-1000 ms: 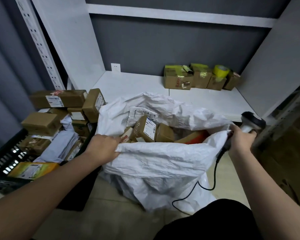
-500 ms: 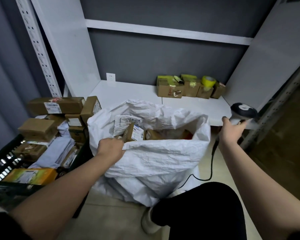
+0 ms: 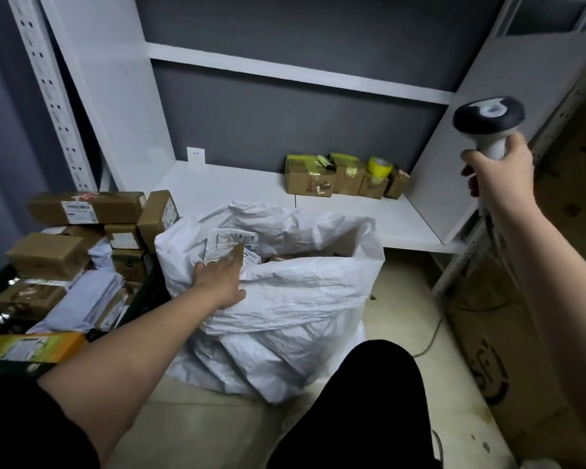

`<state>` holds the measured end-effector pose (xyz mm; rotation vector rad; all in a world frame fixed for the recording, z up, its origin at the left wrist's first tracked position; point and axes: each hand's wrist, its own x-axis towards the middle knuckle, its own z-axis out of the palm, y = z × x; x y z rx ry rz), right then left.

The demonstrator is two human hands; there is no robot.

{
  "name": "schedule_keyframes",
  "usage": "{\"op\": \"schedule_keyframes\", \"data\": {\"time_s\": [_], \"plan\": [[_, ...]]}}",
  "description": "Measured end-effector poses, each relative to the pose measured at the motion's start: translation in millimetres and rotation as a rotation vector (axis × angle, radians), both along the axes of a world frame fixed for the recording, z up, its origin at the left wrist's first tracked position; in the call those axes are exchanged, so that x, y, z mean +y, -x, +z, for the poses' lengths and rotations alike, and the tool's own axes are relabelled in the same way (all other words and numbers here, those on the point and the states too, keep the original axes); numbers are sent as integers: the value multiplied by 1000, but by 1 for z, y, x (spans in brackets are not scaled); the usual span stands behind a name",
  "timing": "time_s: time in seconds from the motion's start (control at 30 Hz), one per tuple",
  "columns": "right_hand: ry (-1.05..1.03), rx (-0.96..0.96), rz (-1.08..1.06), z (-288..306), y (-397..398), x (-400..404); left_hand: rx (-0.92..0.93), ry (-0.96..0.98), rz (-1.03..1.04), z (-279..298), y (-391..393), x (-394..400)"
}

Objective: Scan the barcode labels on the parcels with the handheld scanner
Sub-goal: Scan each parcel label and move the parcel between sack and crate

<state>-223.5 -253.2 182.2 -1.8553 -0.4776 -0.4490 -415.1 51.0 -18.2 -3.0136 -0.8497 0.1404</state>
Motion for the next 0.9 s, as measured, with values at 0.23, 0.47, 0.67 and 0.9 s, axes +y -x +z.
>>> {"op": "schedule_keyframes", "data": {"time_s": [0.23,0.47,0.67,0.9], "plan": [[-106,441,396,-10,40,42,-113,43,-24,9,28,11],[-207,704,801,-62,94,147,-288,123,133,4,113,64],[-218,728,934,-130,156,242,-159,153,414,-35,203,124],[-64,695,938,-218,208,350,2,142,540,-84,235,206]]}}
